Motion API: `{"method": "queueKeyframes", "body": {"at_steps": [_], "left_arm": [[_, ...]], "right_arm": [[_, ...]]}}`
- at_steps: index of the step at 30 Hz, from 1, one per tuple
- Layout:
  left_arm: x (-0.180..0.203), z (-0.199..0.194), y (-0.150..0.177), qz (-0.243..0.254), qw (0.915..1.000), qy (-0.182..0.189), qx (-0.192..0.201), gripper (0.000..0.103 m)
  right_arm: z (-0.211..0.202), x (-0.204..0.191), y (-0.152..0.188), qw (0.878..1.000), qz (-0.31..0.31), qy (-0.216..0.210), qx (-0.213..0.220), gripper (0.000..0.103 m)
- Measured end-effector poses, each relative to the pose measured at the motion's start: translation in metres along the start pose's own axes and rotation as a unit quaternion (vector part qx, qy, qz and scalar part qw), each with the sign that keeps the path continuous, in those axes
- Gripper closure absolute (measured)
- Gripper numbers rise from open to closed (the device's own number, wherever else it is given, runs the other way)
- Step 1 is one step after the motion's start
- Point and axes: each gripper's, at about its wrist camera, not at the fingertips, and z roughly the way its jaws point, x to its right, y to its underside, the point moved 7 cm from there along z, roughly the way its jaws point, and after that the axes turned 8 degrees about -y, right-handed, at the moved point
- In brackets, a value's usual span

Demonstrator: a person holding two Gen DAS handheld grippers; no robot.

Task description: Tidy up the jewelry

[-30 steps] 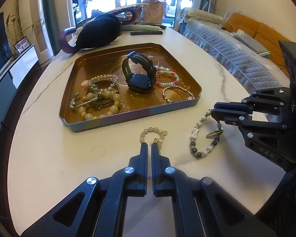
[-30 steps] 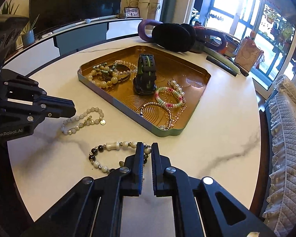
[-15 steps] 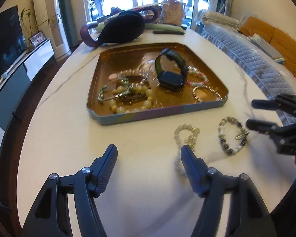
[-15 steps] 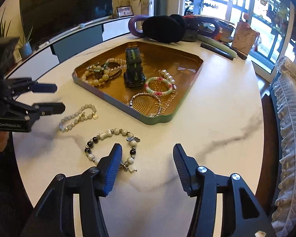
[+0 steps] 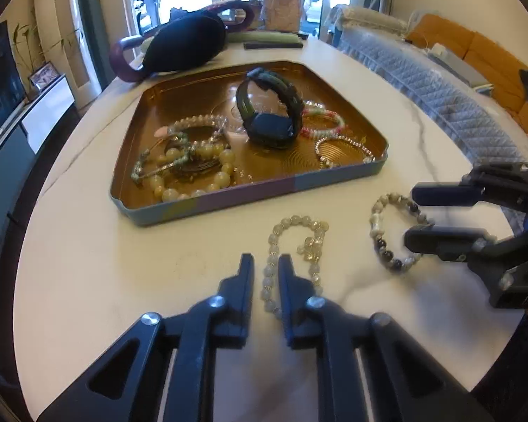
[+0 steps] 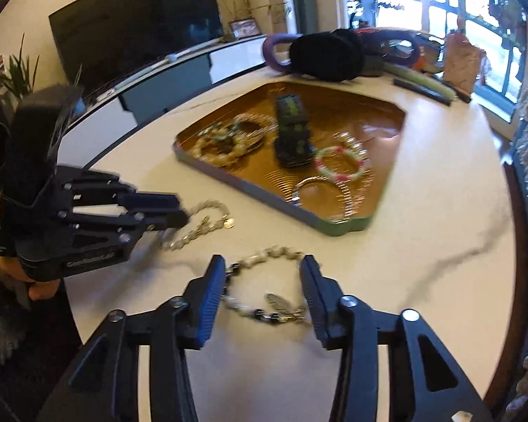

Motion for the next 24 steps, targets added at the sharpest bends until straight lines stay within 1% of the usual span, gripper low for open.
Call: {"method": "queueKeyframes", "body": {"at_steps": [3,8,11,13,15,16,17,20,21,24], "left_arm": [[0.000,0.001,-0.001,0.000,1.0000,-0.005,0.004,0.093],[-0.003,0.000,0.001,-0.014,0.9999,0.000,-0.002,0.090],[-0.004,-0.001,0.003,-0.016,0.9999,-0.003,-0.005,0.084],[-0.002,-0.001,0.003,-0.008,1.0000,-0.005,0.000,0.082],[-0.002,0.000,0.001,-0.003,0.9998,-0.018,0.007,0.072],[-0.003,0.001,0.000,-0.008,0.9997,-0.022,0.011,0.070],[-0.004,0.002,-0.001,-0.015,0.9996,-0.019,0.013,0.070],[-0.003,0.003,-0.001,-0.011,0.9996,-0.019,0.017,0.071],[-0.004,0.003,-0.001,-0.014,0.9996,-0.018,0.018,0.072],[-0.004,0.002,0.000,-0.014,0.9996,-0.019,0.018,0.074]], "right_arm": [[0.013,-0.010,0.005,1.000,-0.014,-0.004,-0.018,0.071],[0.020,-0.014,0.003,0.999,-0.037,0.018,-0.020,0.071],[0.021,-0.013,0.002,0.999,-0.041,0.029,-0.017,0.071],[0.022,-0.011,0.001,0.998,-0.041,0.037,-0.015,0.071],[0.023,-0.010,-0.002,0.998,-0.039,0.041,-0.013,0.071],[0.023,-0.009,-0.003,0.998,-0.042,0.041,-0.015,0.071],[0.023,-0.011,-0.002,0.998,-0.051,0.040,-0.019,0.073],[0.017,-0.015,0.006,0.997,-0.068,0.028,-0.034,0.091],[0.013,-0.017,0.010,0.996,-0.079,0.026,-0.043,0.093],[0.006,-0.018,0.019,0.993,-0.094,0.032,-0.062,0.095]]}}
